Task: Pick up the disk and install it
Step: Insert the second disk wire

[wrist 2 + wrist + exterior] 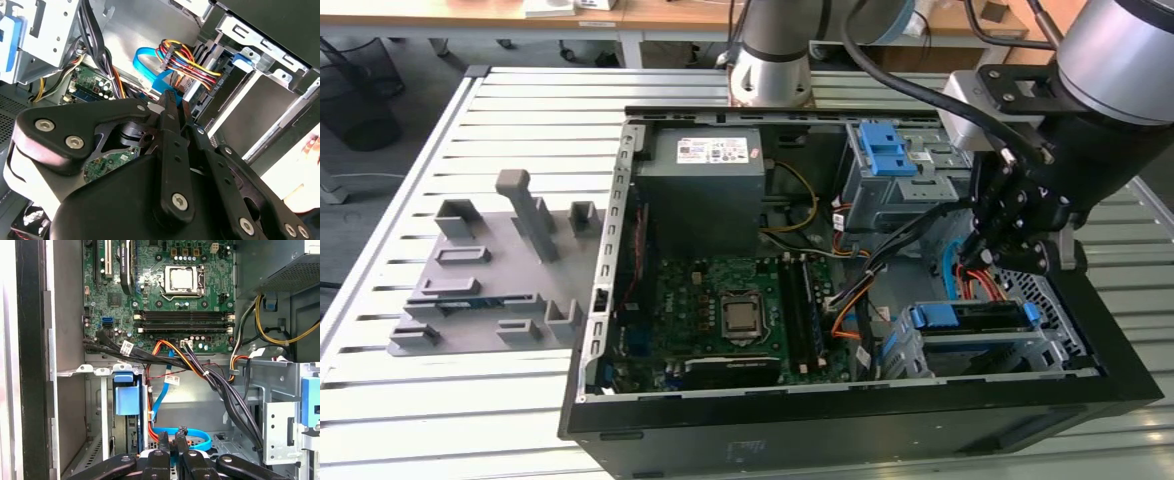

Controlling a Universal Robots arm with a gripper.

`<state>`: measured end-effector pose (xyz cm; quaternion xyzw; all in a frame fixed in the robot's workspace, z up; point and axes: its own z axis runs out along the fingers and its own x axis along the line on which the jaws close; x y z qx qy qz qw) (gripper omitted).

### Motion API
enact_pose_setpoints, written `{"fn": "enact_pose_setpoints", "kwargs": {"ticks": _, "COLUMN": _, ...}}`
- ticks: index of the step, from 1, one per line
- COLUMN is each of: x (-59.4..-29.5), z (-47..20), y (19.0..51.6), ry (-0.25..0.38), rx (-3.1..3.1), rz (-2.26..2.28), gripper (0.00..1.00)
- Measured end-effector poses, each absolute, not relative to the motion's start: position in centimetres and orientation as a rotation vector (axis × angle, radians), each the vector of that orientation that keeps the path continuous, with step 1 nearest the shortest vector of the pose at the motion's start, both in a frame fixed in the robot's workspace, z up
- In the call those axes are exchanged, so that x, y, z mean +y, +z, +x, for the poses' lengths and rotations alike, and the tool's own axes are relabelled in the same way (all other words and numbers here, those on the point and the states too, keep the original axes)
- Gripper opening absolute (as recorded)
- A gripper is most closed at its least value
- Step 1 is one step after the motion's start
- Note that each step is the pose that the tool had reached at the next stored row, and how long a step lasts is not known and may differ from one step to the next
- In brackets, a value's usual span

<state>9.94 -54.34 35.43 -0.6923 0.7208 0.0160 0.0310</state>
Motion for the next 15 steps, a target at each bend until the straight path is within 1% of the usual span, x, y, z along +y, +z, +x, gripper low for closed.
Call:
{"fn": "enact_pose_setpoints", "kwargs": {"ticks": 10, "x": -54.82, "z": 9.73, "y": 35.23, "ry": 0.029, "rx": 2.210, "rz": -2.130, "gripper": 0.17}}
{"fn": "enact_pose_setpoints", "kwargs": {"ticks": 15, "x": -54.98, "z": 9.67, "y": 35.11, "ry": 0.008, "rx": 2.220, "rz": -2.140, "gripper": 0.17}}
